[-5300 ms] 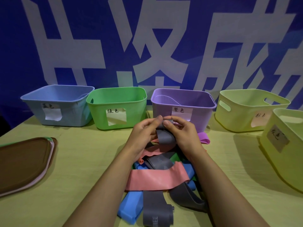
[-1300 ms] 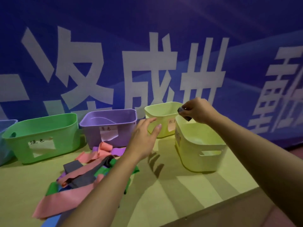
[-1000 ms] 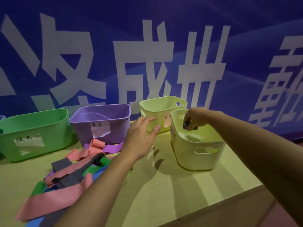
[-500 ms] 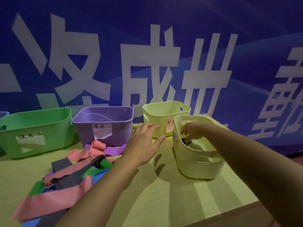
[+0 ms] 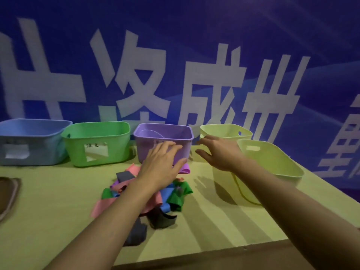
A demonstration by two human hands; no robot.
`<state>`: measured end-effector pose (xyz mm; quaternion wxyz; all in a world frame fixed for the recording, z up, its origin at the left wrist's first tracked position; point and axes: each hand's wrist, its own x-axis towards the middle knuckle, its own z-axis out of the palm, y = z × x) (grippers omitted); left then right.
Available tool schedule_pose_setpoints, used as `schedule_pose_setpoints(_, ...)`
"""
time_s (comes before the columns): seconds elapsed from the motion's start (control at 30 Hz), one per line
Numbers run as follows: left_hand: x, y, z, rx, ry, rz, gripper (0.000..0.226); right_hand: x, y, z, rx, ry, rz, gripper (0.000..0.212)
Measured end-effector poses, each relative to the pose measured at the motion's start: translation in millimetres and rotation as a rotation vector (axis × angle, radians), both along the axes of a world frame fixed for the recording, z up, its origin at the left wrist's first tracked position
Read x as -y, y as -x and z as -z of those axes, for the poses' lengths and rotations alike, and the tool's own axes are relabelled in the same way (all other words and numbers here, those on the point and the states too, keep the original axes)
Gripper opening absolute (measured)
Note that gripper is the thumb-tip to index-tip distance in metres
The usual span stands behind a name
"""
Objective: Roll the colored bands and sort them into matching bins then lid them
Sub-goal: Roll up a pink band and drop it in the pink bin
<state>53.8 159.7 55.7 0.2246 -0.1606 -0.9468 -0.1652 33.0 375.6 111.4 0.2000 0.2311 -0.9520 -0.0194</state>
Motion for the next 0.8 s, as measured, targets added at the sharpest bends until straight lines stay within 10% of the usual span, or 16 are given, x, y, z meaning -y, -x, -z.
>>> schedule_pose_setpoints(0.8,186,-75,73,0.380,-0.047,-0.054,0.027,181,-28,94,0.244,-0.098,-0.413,0.037)
